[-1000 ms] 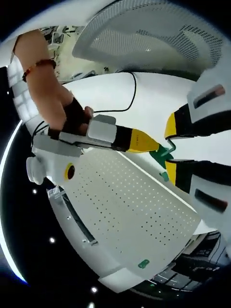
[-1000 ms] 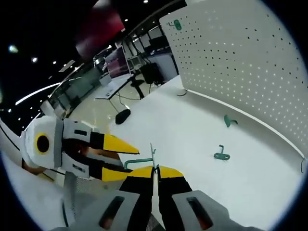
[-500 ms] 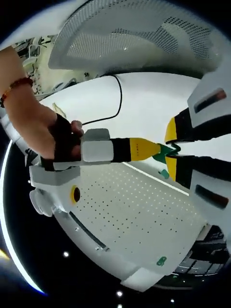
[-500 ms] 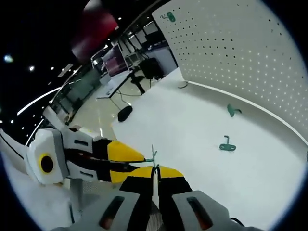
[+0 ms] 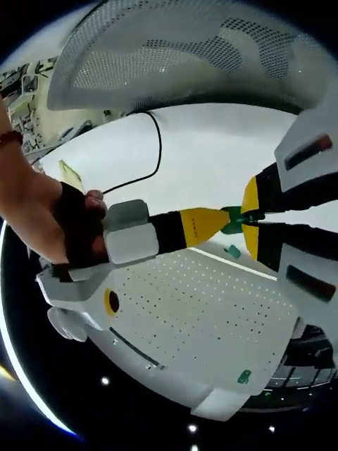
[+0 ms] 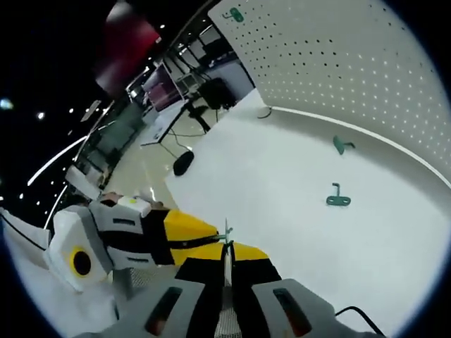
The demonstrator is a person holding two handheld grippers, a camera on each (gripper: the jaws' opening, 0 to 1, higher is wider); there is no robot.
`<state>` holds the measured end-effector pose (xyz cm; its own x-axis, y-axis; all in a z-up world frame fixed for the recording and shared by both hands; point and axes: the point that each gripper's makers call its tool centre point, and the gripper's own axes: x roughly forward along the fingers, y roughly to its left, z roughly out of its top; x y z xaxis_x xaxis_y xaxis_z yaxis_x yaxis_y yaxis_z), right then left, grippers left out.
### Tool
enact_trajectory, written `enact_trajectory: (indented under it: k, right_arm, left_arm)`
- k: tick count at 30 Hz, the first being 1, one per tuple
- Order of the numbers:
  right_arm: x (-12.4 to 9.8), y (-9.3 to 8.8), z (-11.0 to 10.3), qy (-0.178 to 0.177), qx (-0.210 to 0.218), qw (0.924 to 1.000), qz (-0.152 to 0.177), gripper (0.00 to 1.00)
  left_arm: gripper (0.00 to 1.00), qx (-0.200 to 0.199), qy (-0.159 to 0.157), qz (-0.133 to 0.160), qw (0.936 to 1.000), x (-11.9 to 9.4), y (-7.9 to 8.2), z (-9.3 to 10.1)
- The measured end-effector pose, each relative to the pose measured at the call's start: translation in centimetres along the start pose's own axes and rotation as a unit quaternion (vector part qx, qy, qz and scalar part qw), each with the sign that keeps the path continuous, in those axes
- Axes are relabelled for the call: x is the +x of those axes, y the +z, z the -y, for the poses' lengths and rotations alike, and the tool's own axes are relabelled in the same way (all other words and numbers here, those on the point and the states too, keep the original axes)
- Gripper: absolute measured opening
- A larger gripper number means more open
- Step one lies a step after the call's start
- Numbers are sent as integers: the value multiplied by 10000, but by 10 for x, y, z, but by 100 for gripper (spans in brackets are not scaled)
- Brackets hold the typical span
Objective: Insert the hook assembly into the mounting plate slot until the hook locks in place.
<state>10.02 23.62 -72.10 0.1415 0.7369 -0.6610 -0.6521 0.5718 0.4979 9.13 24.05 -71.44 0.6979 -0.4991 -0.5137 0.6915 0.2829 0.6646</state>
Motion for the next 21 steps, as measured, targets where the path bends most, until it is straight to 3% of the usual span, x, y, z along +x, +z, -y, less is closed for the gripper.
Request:
enact_trajectory:
  k: [6, 8, 10, 16, 21]
  right_arm:
    - [1, 0, 0, -13, -121, 9999, 9, 1]
    - [2, 4, 0, -24, -638, 9978, 152, 1]
    - [2, 0, -1, -33, -774, 9970, 94, 2]
    - [1, 0, -4, 202, -835, 9960, 232, 3]
    - [0, 1, -3, 158, -1069, 9936, 316, 11]
  left_arm:
    - [4, -31, -2, -26, 10000, 1, -1, -1]
    - [4, -133, 21, -41, 9999, 1, -2, -3]
    - [3, -181, -28, -32, 9998, 1, -3, -2]
    - [3, -236, -33, -76, 9997, 1, -6, -2]
    - [3, -405, -61, 19, 9992, 2, -4, -2]
